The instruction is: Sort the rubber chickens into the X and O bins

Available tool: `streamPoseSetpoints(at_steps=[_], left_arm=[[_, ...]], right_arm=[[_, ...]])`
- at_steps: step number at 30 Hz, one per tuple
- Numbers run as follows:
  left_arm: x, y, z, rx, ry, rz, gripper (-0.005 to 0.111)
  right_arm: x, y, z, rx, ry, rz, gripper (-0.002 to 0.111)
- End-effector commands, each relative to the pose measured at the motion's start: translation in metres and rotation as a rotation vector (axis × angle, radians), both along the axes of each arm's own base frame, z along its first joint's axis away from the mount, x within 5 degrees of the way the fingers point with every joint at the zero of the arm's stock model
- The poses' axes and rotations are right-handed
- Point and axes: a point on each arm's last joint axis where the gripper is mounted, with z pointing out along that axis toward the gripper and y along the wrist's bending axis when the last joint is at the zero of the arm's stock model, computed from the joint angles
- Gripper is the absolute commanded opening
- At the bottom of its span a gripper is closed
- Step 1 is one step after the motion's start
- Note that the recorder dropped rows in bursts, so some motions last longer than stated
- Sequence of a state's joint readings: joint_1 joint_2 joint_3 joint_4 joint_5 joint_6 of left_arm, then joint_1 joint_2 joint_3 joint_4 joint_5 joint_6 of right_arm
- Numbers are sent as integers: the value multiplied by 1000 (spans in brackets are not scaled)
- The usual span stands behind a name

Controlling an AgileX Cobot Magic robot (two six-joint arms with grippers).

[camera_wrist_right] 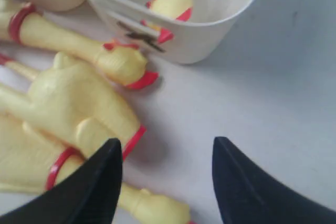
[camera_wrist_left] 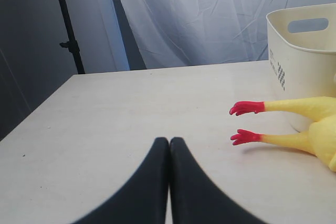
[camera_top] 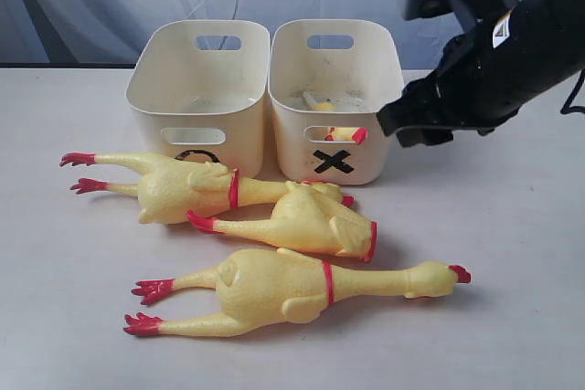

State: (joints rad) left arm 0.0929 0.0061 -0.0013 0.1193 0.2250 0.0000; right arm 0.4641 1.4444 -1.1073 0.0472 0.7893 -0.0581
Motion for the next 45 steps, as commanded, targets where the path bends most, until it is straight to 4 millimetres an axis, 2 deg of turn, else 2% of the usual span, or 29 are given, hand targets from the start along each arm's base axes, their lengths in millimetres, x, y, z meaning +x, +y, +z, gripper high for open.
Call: streamPoseSetpoints(at_steps=[1, 4, 10, 14, 19, 26, 32, 37, 45], left_arm=[[0, 0, 1, -6, -14, 2, 0], [0, 0, 1, -6, -14, 2, 0], [0, 0, 1, -6, -14, 2, 0], [0, 0, 1, -6, -14, 2, 0], [0, 0, 1, -6, -14, 2, 0], [0, 0, 1, -6, -14, 2, 0], [0, 0, 1, -6, -14, 2, 0], [0, 0, 2, -10, -28, 1, 0], [0, -2, 25, -152, -300, -19, 0]], right_arm=[[-13, 5, 0, 32, 107, 103, 50], [-17, 4, -1, 12, 148, 122, 46], [-19, 4, -4, 17, 179, 122, 12], [-22, 2, -7, 15, 190, 121, 0], [-35, -4, -7, 22, 190, 111, -1], [-65, -18, 3, 48, 134, 112, -1], [-88, -24, 16, 144, 98, 105, -1], [-106, -28, 14, 200, 108, 101, -1], [-129, -40, 9, 206, 81, 106, -1]])
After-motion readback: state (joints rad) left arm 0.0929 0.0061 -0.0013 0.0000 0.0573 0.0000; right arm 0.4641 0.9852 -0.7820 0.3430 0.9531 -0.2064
